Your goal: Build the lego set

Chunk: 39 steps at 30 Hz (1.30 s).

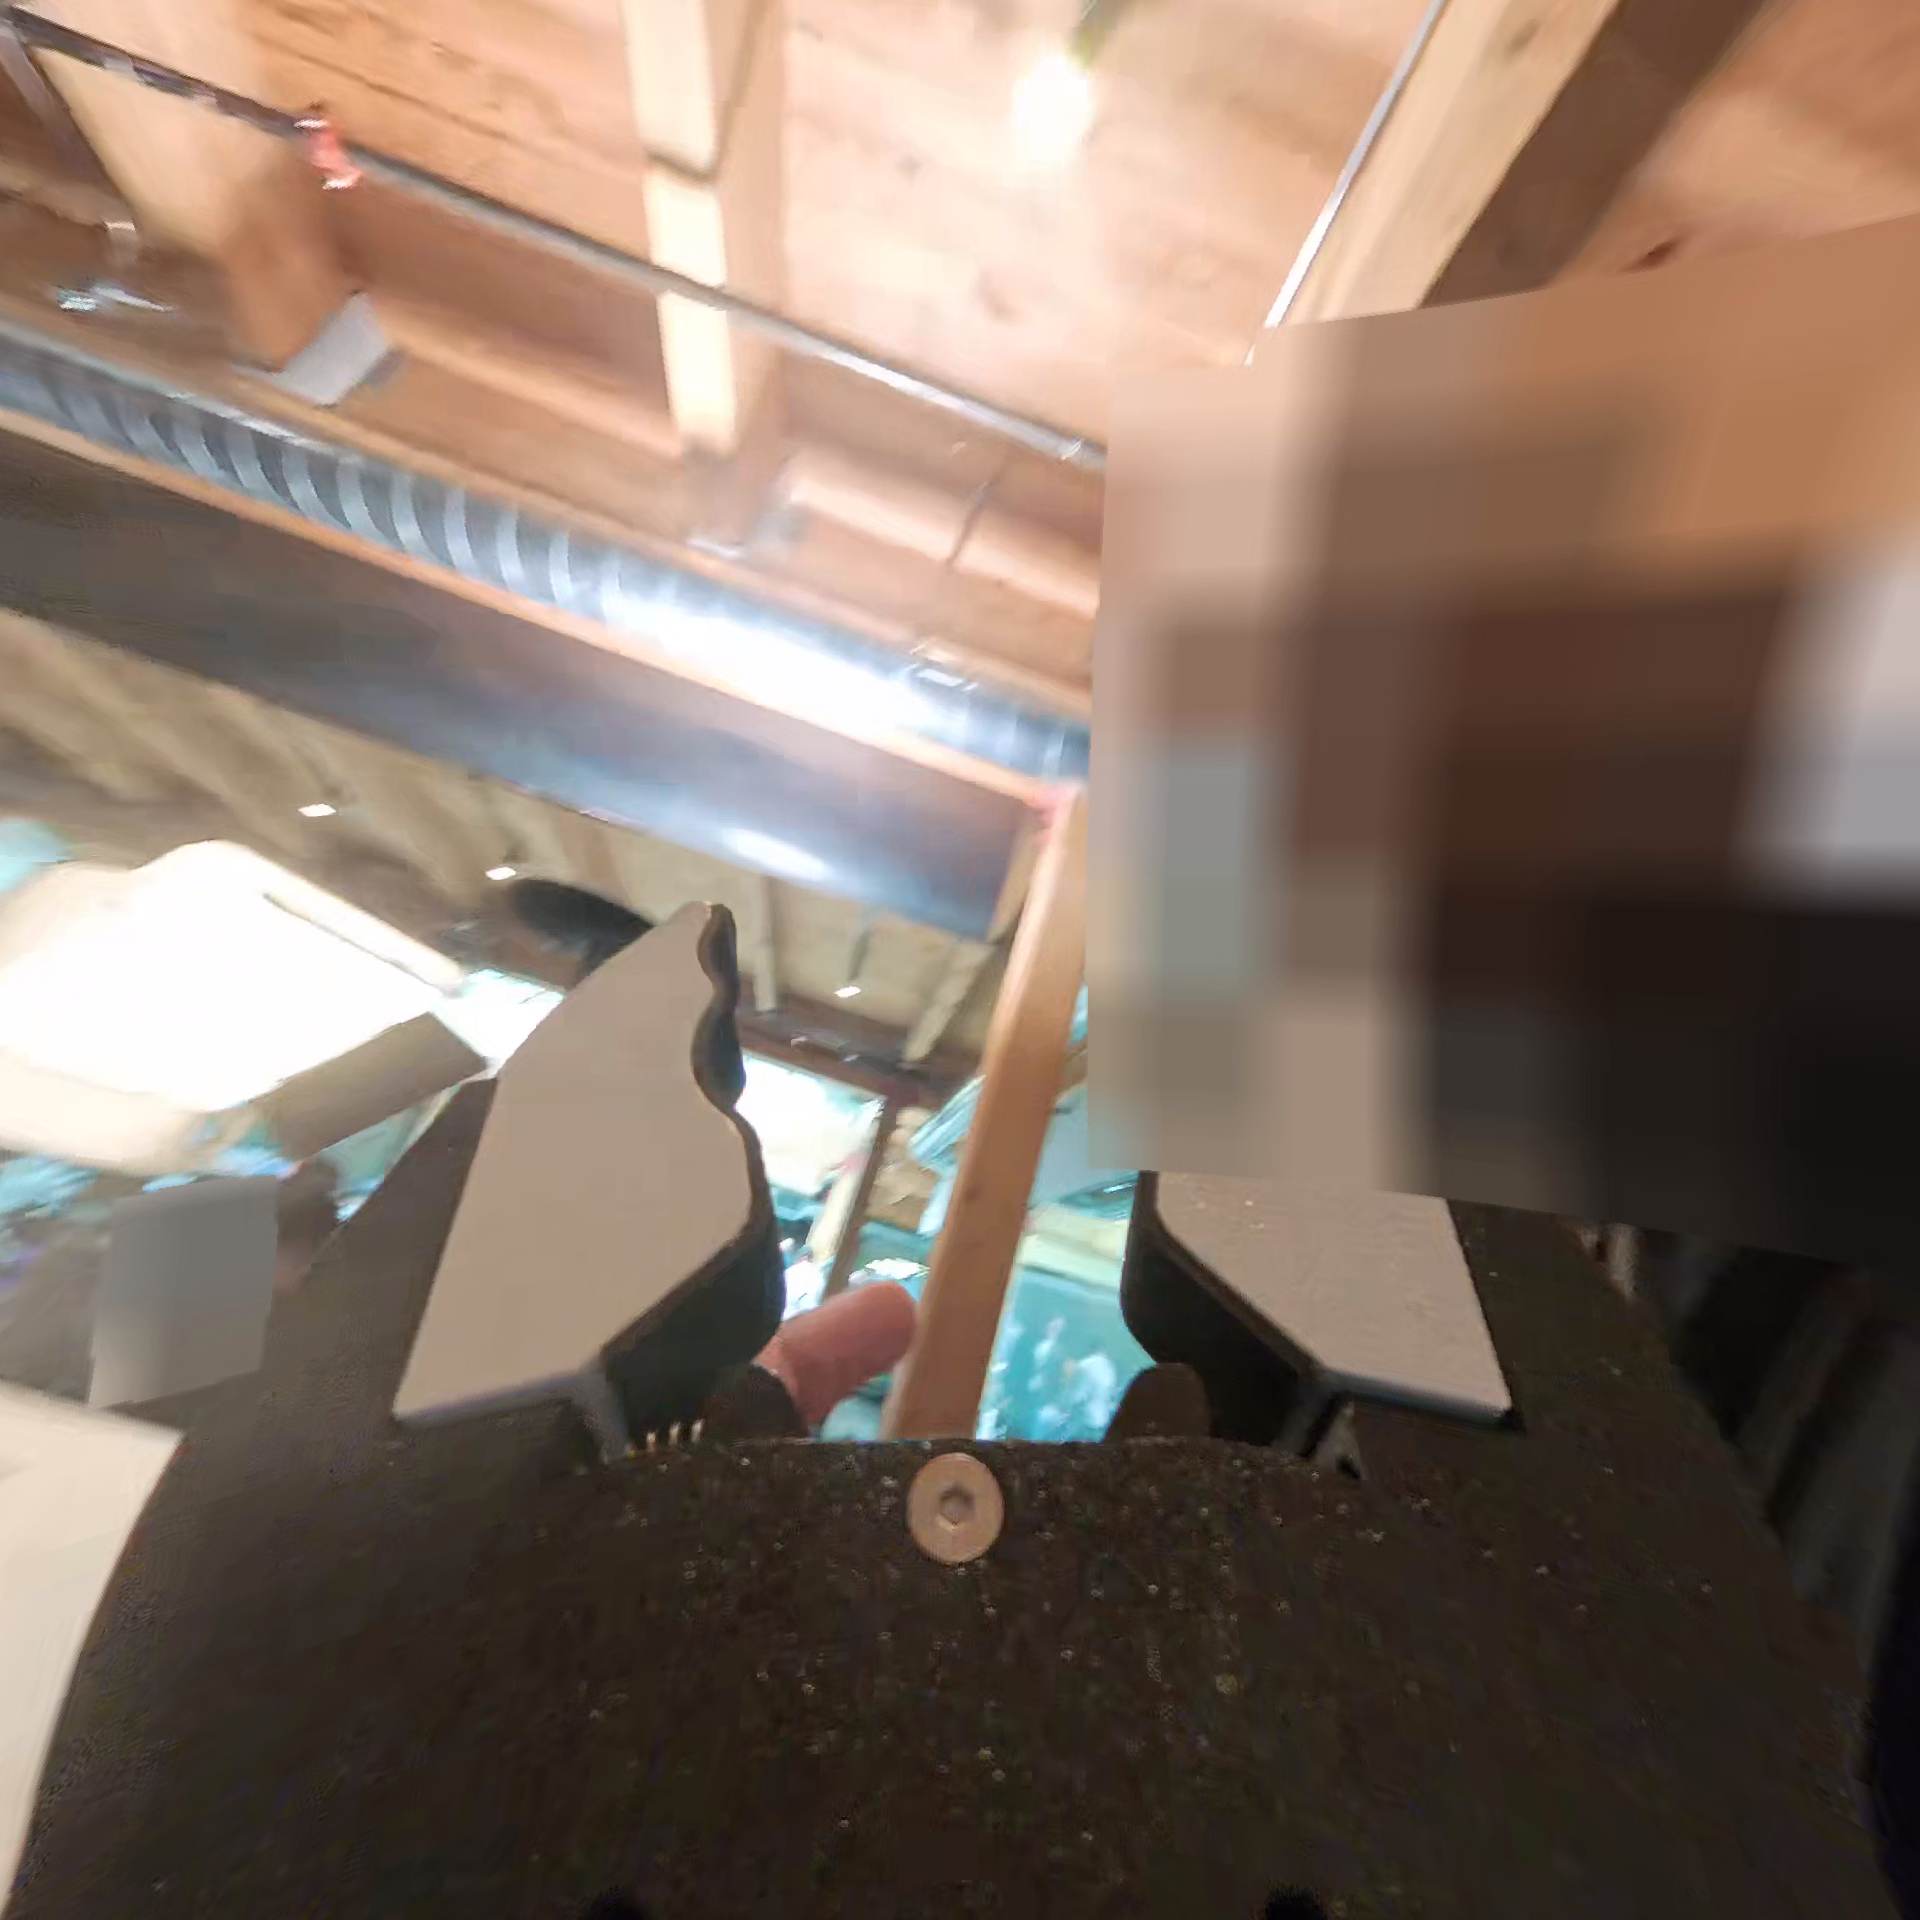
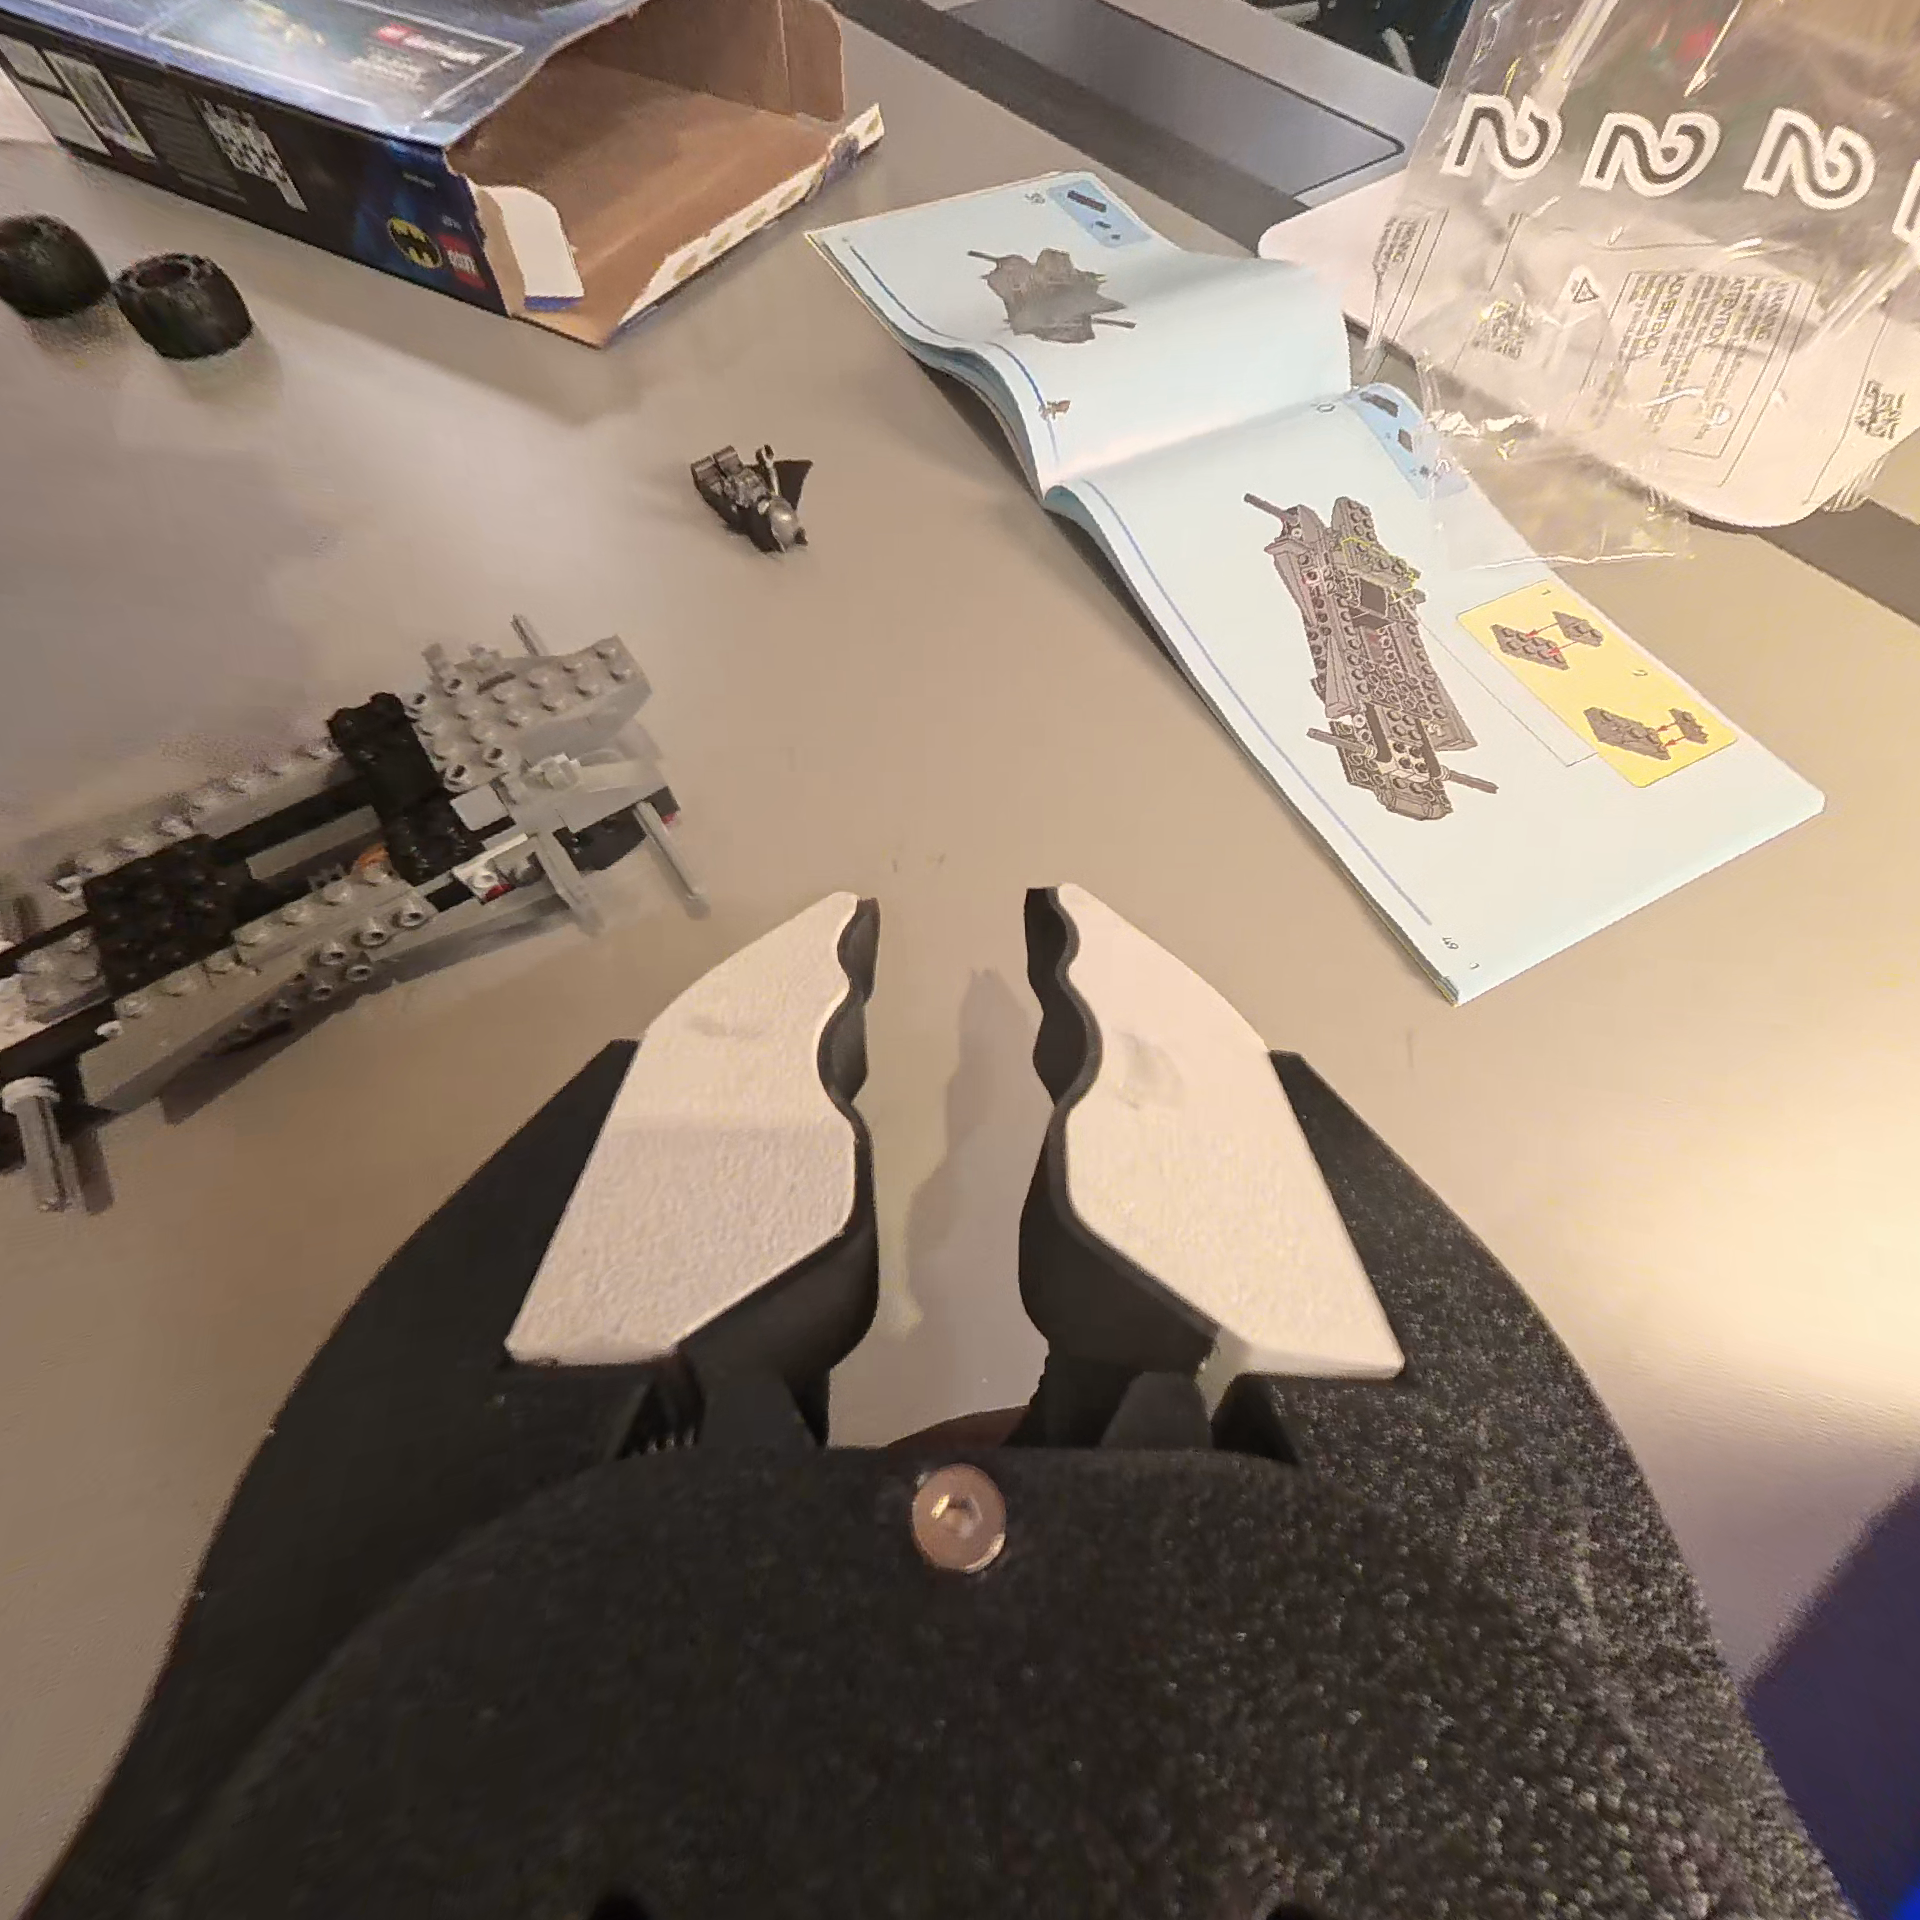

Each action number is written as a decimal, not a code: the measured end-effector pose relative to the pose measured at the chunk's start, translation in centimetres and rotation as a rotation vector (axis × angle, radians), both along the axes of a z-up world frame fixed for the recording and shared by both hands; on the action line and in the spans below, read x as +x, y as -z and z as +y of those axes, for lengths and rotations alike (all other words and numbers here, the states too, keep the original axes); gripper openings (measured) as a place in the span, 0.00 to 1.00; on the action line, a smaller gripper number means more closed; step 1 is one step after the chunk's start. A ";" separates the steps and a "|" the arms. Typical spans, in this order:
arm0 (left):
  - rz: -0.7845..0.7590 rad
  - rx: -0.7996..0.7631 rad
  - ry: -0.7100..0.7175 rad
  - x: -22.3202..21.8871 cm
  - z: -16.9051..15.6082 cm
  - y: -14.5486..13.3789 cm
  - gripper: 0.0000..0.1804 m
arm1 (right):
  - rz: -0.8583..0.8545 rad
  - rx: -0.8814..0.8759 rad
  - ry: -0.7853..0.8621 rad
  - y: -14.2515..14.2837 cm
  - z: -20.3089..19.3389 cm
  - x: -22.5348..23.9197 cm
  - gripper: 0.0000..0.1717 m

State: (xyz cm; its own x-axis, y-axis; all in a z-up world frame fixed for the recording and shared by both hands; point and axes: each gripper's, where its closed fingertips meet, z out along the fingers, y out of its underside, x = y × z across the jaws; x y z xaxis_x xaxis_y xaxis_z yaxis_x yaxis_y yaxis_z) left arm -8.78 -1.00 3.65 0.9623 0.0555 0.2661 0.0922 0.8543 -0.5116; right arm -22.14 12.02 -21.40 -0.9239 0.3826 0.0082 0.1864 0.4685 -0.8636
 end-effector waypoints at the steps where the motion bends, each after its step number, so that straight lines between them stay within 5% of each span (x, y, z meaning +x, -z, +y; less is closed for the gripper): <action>1: 0.039 0.028 0.046 1.2 1.1 -1.4 0.45 | -0.012 -0.010 0.000 -0.1 0.0 -0.1 0.16; 8: 0.148 0.088 0.183 5.3 6.0 -6.2 0.45 | -0.138 -0.140 -0.001 -1.0 0.6 -0.6 0.16; 19: -0.100 -0.003 0.026 -0.2 8.2 -2.2 0.44 | -0.182 -0.112 -0.008 -0.3 0.5 -0.7 0.17; 39: -0.245 -0.161 -0.181 -1.6 9.1 -0.3 0.44 | -0.165 -0.086 0.000 -0.1 0.4 -0.7 0.17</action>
